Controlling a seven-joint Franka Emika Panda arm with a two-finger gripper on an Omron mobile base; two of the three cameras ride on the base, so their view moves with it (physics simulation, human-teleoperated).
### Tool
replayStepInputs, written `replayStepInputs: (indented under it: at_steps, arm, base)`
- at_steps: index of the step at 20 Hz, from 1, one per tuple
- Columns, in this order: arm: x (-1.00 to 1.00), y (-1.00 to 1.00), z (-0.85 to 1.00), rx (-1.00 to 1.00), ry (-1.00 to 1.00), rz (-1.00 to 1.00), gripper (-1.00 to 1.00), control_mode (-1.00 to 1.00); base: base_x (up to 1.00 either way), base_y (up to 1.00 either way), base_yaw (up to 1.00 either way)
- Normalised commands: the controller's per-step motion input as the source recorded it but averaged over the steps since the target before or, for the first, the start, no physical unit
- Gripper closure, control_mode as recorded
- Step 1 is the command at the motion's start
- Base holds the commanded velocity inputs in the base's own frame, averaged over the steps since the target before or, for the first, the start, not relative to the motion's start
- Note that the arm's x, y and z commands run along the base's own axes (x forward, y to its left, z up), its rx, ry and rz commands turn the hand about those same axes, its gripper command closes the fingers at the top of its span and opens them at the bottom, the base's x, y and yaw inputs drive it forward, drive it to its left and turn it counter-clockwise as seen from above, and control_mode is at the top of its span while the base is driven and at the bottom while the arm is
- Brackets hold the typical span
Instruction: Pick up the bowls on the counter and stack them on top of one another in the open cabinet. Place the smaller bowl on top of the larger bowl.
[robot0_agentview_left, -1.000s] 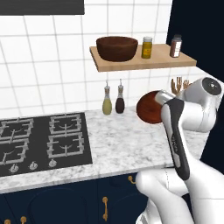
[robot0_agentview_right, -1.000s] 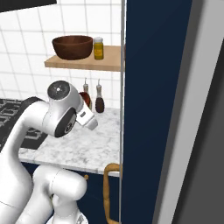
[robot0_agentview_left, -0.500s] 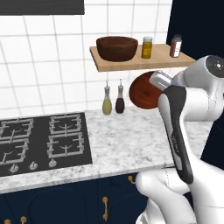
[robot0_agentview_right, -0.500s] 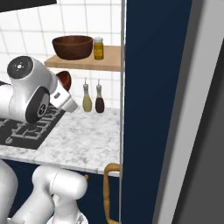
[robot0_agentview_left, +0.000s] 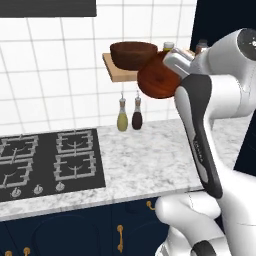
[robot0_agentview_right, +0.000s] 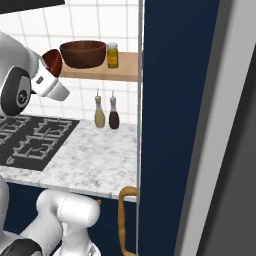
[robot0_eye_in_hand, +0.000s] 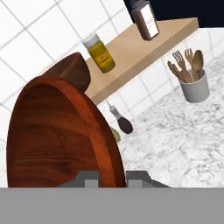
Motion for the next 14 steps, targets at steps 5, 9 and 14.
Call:
replayStepInputs:
  at_steps: [5,9,14]
  arm:
    - [0.33,0.06,0.48,0.04,-0.09,-0.03,1.0,-1.0]
    - [0.65,0.0,0.35,0.19,-0.09,-0.06,1.0,-1.0]
    - [0.6,0.0,0.51,0.26,-0.04,-0.1,1.0,-1.0]
  base:
    - [0.0,0.0,0.0]
    - [0.0,0.0,0.0]
    - [0.0,0.0,0.0]
